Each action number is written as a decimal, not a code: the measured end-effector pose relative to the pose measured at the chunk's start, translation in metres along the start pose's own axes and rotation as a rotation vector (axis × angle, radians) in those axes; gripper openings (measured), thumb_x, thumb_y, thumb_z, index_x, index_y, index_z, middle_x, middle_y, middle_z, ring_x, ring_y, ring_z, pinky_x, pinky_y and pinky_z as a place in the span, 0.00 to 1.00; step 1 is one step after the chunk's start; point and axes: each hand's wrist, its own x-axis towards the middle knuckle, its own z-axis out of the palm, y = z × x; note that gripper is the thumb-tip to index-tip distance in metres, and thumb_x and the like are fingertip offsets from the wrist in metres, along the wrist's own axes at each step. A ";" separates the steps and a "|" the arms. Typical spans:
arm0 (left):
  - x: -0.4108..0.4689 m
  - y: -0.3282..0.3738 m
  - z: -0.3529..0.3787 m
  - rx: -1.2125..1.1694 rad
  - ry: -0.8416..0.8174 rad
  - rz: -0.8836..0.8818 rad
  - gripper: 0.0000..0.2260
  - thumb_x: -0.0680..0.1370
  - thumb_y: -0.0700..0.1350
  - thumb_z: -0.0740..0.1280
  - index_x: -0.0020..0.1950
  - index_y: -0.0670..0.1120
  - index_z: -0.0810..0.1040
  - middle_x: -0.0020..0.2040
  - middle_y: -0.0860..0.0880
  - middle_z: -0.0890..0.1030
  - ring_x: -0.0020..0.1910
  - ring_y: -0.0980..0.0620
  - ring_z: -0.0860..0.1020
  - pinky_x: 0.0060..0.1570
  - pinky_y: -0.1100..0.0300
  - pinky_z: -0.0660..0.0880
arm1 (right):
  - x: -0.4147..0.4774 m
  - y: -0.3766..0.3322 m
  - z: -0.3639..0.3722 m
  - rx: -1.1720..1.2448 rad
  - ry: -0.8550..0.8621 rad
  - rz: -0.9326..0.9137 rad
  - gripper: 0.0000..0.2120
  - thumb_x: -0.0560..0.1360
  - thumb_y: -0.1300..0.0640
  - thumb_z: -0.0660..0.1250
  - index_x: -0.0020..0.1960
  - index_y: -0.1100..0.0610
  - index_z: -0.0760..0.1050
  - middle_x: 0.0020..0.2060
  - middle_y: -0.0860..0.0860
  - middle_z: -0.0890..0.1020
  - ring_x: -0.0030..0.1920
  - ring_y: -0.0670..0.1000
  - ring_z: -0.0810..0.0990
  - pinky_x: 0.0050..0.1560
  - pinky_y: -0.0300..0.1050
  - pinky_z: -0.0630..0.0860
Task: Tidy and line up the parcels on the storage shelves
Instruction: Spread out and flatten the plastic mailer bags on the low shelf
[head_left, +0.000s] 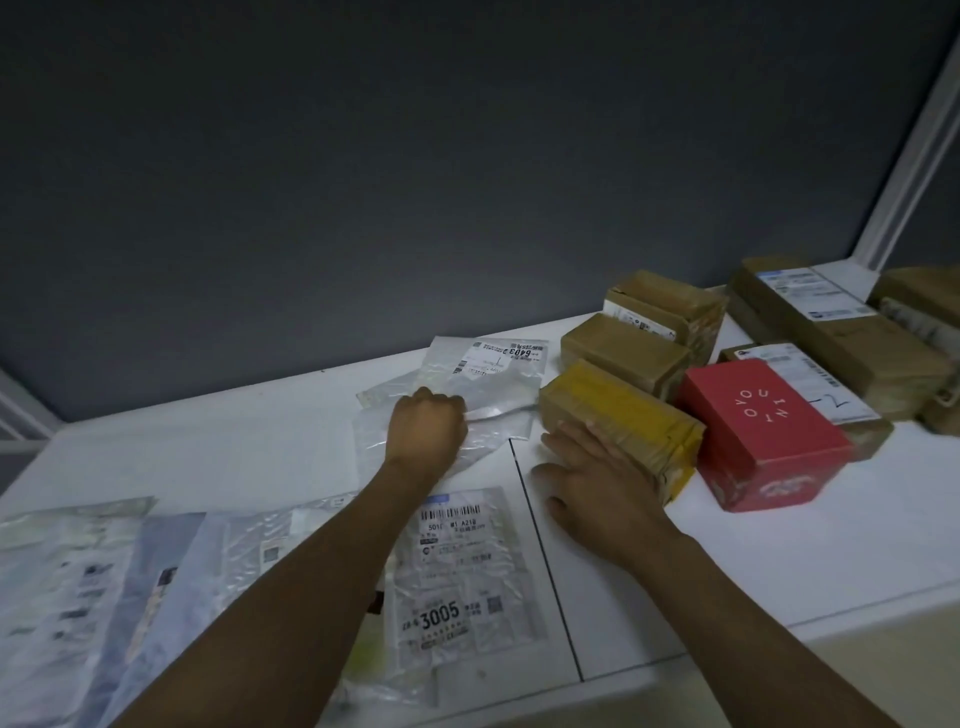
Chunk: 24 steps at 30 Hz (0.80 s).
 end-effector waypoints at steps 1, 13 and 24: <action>-0.007 0.000 -0.007 -0.117 0.066 -0.044 0.10 0.78 0.43 0.60 0.49 0.44 0.80 0.44 0.44 0.83 0.45 0.44 0.77 0.44 0.55 0.70 | -0.002 0.000 -0.003 0.036 0.002 -0.001 0.13 0.62 0.52 0.66 0.43 0.50 0.84 0.54 0.54 0.83 0.59 0.57 0.80 0.68 0.50 0.62; -0.116 0.021 -0.086 -1.431 -0.017 -0.629 0.09 0.79 0.36 0.58 0.51 0.42 0.78 0.46 0.46 0.84 0.39 0.51 0.83 0.34 0.61 0.78 | -0.003 -0.048 -0.058 1.437 0.000 0.767 0.28 0.76 0.58 0.69 0.72 0.51 0.61 0.59 0.49 0.79 0.56 0.48 0.80 0.58 0.51 0.78; -0.133 -0.001 -0.084 -0.965 -0.099 -0.258 0.15 0.80 0.56 0.61 0.63 0.52 0.78 0.53 0.58 0.81 0.44 0.65 0.78 0.43 0.78 0.69 | -0.014 -0.059 -0.065 0.916 0.082 0.596 0.36 0.68 0.61 0.77 0.71 0.56 0.63 0.60 0.47 0.72 0.60 0.49 0.73 0.60 0.47 0.72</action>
